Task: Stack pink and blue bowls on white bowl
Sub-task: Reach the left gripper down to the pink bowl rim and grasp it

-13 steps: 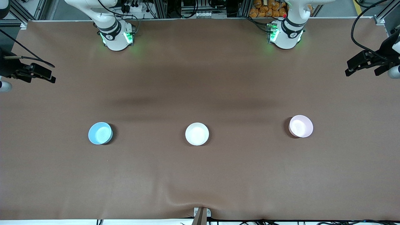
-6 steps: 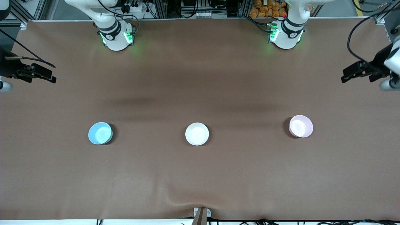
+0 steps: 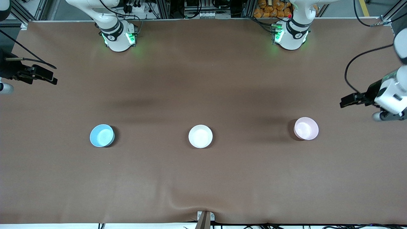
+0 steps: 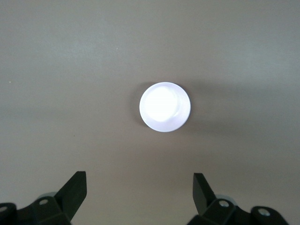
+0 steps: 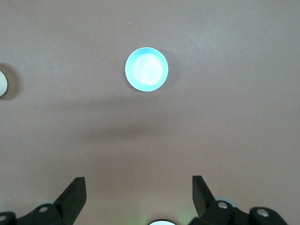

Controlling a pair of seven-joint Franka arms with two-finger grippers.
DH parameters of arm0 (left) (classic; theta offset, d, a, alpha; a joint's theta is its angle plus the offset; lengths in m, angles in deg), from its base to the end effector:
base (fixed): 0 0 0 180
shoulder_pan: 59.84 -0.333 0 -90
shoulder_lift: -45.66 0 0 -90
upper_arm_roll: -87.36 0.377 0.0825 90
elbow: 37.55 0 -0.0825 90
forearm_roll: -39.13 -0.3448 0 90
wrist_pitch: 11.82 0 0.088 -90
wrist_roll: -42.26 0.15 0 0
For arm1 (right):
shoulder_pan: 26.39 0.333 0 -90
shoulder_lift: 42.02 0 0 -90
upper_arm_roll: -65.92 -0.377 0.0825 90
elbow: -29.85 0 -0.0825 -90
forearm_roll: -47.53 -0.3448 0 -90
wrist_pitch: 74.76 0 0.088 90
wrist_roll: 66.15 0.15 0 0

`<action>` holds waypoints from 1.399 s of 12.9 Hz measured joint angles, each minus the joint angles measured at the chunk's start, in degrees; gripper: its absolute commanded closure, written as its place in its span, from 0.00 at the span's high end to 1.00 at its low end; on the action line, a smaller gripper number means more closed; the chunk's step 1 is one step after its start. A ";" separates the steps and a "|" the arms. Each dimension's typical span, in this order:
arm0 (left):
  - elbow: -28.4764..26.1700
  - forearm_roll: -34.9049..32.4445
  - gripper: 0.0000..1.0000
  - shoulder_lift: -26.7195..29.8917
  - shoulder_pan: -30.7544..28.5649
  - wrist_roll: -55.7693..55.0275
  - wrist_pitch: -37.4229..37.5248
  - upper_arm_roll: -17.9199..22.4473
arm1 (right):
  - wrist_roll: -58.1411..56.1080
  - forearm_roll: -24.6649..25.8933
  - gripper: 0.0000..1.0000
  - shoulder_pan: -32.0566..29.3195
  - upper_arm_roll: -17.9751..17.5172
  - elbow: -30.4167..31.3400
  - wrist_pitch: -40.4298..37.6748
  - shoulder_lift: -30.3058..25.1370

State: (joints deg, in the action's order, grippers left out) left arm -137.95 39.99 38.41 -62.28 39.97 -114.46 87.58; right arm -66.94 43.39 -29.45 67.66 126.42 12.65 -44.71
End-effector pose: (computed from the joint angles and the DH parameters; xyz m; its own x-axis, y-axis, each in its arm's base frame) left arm 0.5571 0.0239 0.5135 0.9921 0.0894 -0.0878 0.0906 -0.9958 0.0103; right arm 0.4841 -0.0299 0.6139 0.9916 -0.0660 -0.1116 -0.0746 -0.9944 -0.0750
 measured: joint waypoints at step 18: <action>-17.93 0.52 0.66 -17.00 -4.34 6.94 -41.71 -1.96 | -0.10 5.33 1.00 -0.42 -0.08 0.51 -1.33 -2.73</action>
State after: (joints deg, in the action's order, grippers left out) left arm -155.88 40.51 21.42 -66.62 46.92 -156.17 85.62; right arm -67.05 48.73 -29.87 67.58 126.93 11.33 -47.44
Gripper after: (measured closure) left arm 0.264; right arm 0.000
